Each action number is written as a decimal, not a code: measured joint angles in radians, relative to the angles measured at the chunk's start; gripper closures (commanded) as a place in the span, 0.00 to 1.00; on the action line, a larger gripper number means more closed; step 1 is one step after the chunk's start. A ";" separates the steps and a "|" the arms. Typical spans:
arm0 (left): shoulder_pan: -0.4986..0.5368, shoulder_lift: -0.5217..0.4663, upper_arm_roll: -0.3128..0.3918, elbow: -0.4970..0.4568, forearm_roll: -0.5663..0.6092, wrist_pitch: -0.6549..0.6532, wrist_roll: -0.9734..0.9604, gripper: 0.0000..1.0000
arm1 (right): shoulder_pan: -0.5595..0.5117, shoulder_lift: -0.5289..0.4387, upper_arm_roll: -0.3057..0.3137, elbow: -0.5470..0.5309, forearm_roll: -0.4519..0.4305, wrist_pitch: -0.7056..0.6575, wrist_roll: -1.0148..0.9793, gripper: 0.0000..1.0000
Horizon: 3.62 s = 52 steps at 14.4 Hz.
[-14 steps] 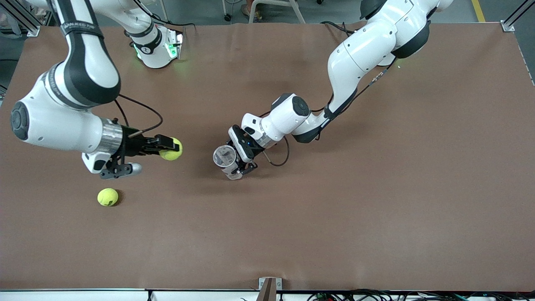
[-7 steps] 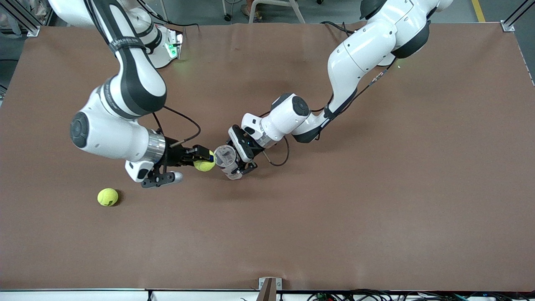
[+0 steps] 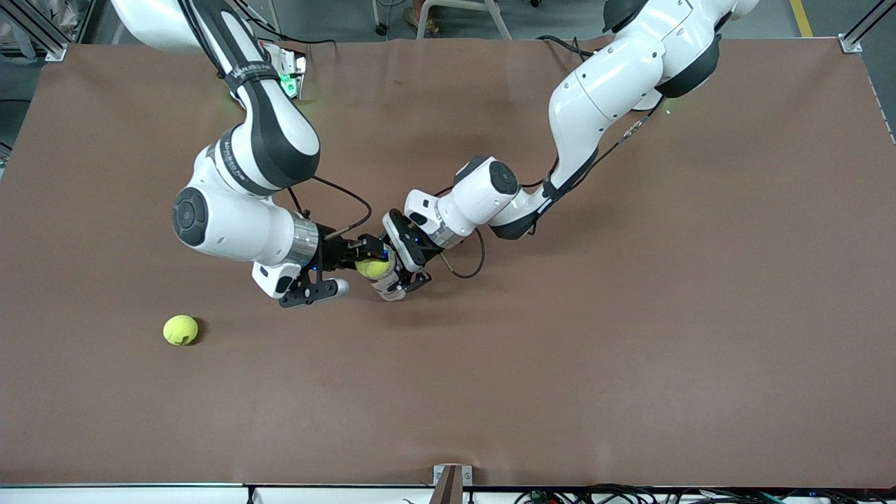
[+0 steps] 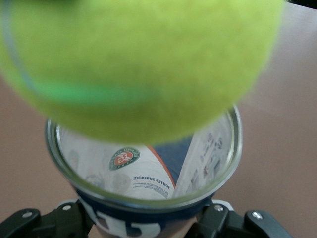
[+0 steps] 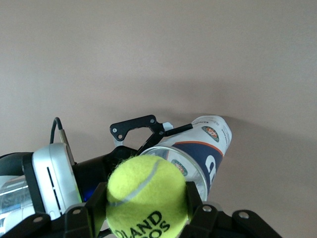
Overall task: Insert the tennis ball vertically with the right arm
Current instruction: 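Drop the ball into the can opening with the right gripper, then move the right gripper to the second yellow ball and grasp it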
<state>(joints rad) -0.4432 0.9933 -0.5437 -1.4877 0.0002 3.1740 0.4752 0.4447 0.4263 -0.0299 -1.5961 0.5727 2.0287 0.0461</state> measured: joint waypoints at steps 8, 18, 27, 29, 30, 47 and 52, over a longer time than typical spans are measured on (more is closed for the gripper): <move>0.000 0.000 0.000 0.000 0.000 0.000 0.000 0.21 | 0.001 0.004 -0.012 0.000 -0.003 -0.003 0.001 0.00; 0.000 0.001 0.000 0.000 0.000 0.000 0.000 0.20 | -0.253 0.011 -0.037 0.001 -0.391 -0.029 -0.108 0.00; 0.000 0.001 -0.001 0.000 0.000 0.000 0.000 0.20 | -0.449 0.200 -0.037 0.070 -0.606 0.075 -0.254 0.00; -0.002 0.001 -0.001 0.000 0.000 0.000 0.000 0.20 | -0.476 0.217 -0.037 0.070 -0.607 0.115 -0.305 0.00; -0.005 0.001 -0.001 -0.001 0.000 0.000 0.000 0.20 | -0.488 0.228 -0.037 0.071 -0.607 0.124 -0.313 0.00; -0.014 0.001 -0.001 -0.001 0.000 0.000 -0.005 0.20 | -0.519 0.324 -0.027 0.071 -0.602 0.162 -0.319 0.39; -0.014 0.001 -0.001 -0.002 0.000 0.001 -0.007 0.20 | -0.519 0.327 -0.027 0.078 -0.601 0.161 -0.323 0.73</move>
<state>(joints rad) -0.4571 0.9946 -0.5445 -1.4893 0.0001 3.1745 0.4680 -0.0745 0.7535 -0.0569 -1.5182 -0.0284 2.1893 -0.2771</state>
